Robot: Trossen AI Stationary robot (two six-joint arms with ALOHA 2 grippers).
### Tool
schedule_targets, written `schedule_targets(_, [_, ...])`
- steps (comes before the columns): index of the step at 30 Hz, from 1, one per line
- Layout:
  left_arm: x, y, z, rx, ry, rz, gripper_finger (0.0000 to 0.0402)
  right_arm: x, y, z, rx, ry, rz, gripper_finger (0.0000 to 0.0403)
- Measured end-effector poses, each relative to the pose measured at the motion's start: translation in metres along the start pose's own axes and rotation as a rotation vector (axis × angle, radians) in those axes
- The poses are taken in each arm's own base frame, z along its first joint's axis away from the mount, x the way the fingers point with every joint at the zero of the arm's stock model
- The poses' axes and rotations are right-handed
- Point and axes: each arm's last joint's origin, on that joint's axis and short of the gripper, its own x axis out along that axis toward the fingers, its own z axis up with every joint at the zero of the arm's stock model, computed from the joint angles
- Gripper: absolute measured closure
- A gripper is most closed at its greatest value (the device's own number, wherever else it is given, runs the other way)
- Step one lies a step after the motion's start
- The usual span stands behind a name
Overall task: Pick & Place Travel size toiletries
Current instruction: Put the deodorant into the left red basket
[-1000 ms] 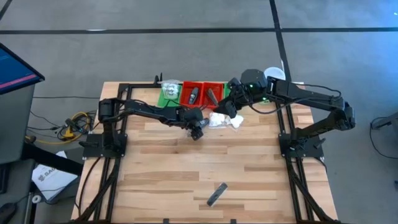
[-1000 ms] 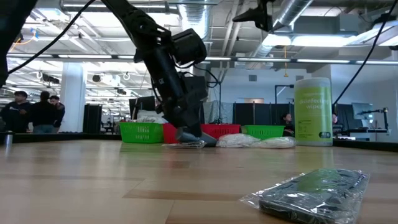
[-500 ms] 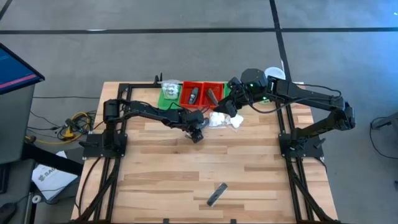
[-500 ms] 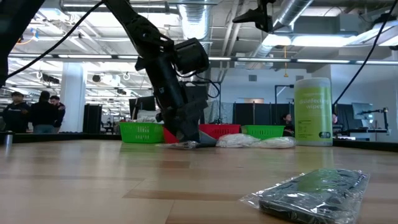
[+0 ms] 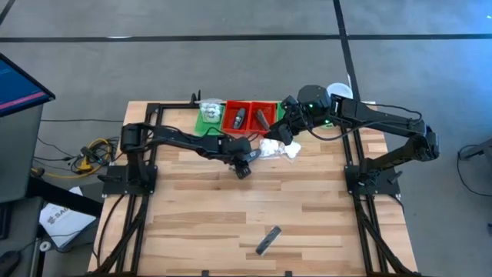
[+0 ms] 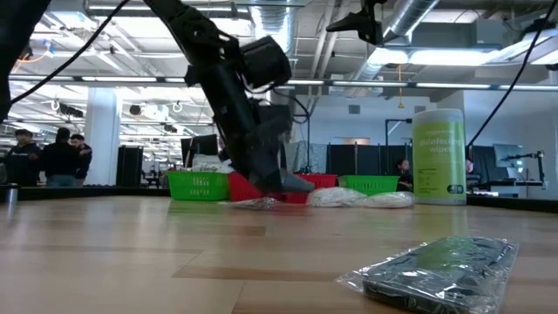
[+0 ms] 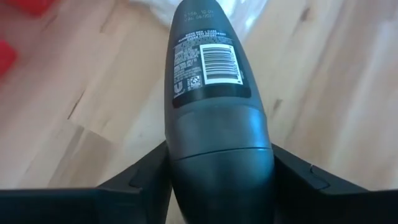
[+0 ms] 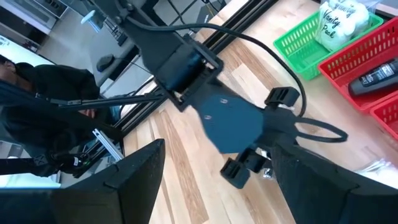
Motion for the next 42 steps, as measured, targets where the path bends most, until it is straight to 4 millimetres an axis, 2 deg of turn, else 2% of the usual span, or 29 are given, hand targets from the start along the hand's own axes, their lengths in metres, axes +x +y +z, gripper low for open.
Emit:
schedule_targets(4, [-0.023,-0.003,0.006,-0.037,-0.045,-0.019,0.0209,0.0,0.0,0.0,0.002,-0.002,0.001,0.0119])
schedule_targets(9, [-0.06,0.003,0.015,-0.106,-0.112,-0.018,0.0209,0.0,0.001,0.001,0.0,-0.009,0.006,0.0119])
schedule_targets(15, [-0.109,0.038,0.023,-0.301,-0.22,0.141,0.0209,0.0,0.003,0.005,0.014,-0.054,0.035,0.0119])
schedule_targets(18, [-0.124,0.059,0.026,-0.376,-0.261,0.206,0.0209,-0.001,0.006,0.009,0.024,-0.092,0.061,0.0119])
schedule_targets(21, [-0.131,0.078,0.028,-0.43,-0.274,0.238,0.0209,-0.002,0.005,0.014,0.033,-0.127,0.075,0.0119])
schedule_targets(24, [-0.129,0.093,0.029,-0.472,-0.264,0.252,0.0209,-0.003,0.004,0.016,0.047,-0.144,0.077,0.0119])
schedule_targets(29, [-0.104,0.106,0.033,-0.508,-0.181,0.256,0.0209,-0.005,-0.001,0.019,0.056,-0.141,0.085,0.0119])
schedule_targets(35, [-0.066,0.112,0.057,-0.407,-0.029,0.302,0.0209,-0.009,-0.011,0.026,0.046,-0.122,0.123,0.0119])
schedule_targets(42, [-0.041,0.124,0.067,-0.35,0.074,0.362,0.0209,-0.015,-0.024,0.033,0.051,-0.108,0.161,0.0119])
